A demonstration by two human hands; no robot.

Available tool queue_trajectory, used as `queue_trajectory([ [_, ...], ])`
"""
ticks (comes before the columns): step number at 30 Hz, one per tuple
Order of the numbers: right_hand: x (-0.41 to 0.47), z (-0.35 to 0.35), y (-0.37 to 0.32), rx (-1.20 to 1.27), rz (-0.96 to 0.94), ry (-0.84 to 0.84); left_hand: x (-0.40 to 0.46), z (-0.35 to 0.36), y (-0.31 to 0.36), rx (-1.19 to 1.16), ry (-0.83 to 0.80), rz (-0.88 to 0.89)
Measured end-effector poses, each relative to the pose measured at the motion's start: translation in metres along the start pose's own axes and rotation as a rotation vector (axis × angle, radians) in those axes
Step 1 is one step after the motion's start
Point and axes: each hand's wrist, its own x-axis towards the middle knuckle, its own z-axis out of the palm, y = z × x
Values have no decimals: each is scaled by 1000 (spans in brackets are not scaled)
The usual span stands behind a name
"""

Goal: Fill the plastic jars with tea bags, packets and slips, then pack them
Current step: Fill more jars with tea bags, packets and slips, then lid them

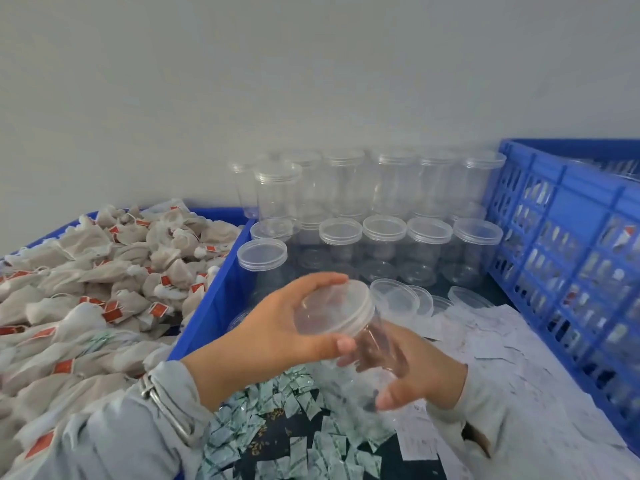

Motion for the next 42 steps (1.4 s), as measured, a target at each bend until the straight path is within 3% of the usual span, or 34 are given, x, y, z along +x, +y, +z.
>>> queue_trajectory([
  [3,-4,17,13,-68,-53,62,0,10,-5,145,-9,-78],
  [8,2,25,30,-409,-90,530,11,28,-15,349,156,-118],
  [13,3,23,42,-846,-281,816,13,34,-23,363,182,-177],
  [17,4,19,48,-1013,-392,931,14,34,-26,395,192,-257],
  [25,5,18,53,-1126,-432,981,16,28,-20,357,180,-395],
  [30,4,13,54,-1211,-498,1028,14,28,-10,97,171,-488],
  [35,6,10,55,-1295,-557,1086,11,27,-9,-469,18,-666],
  [42,9,11,57,-1299,-595,1126,13,22,-12,-739,-76,-808],
])
